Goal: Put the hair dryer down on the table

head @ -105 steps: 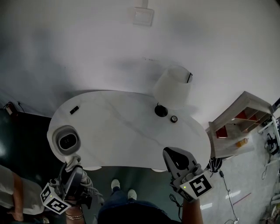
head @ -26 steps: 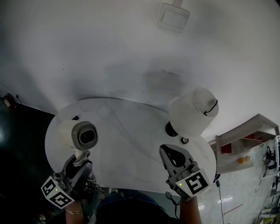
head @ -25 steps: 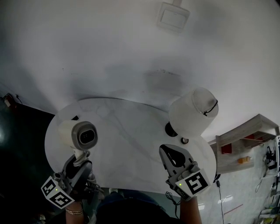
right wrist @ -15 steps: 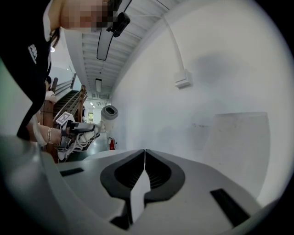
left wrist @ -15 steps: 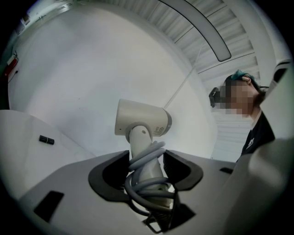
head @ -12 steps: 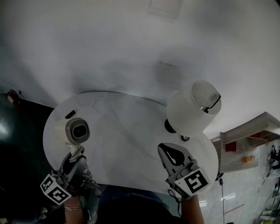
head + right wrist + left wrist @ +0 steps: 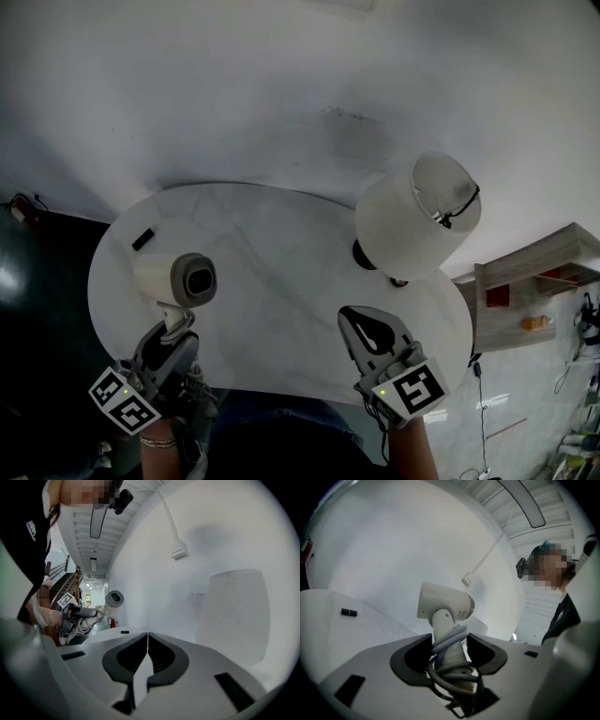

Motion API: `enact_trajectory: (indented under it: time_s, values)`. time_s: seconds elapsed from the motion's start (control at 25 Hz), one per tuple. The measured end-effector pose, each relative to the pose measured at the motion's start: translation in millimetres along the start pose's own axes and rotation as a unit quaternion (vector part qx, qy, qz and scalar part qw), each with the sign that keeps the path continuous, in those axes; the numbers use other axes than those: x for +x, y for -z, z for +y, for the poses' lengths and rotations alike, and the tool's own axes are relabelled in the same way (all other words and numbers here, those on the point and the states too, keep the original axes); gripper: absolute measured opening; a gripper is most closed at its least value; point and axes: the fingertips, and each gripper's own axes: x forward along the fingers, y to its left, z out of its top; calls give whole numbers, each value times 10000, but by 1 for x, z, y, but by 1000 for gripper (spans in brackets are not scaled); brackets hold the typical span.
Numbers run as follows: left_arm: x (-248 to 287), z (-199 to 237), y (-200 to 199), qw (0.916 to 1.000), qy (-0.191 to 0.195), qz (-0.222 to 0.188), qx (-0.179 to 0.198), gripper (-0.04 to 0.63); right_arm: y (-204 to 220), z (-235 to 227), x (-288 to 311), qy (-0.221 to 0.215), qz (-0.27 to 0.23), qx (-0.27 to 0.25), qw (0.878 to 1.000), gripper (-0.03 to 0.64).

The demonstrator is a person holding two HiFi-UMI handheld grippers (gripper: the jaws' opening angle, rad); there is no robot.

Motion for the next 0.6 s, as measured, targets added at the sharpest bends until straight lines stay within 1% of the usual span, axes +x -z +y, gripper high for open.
enact_trajectory:
  time_s: [0.16, 0.32, 0.44, 0.6]
  values:
    - [12, 0, 7, 9992, 139, 374, 34, 242, 2, 1, 6, 156, 111, 191, 9996, 20]
    - [22, 2, 14, 9977, 299, 609, -72, 242, 3, 3, 12, 261, 181, 299, 9990, 20]
    - [29, 3, 19, 9965, 402, 729, -106, 242, 14, 3, 13, 395, 326, 429, 9978, 20]
    - [35, 9, 31, 9939, 471, 995, -51, 242, 34, 7, 16, 502, 586, 617, 9951, 20]
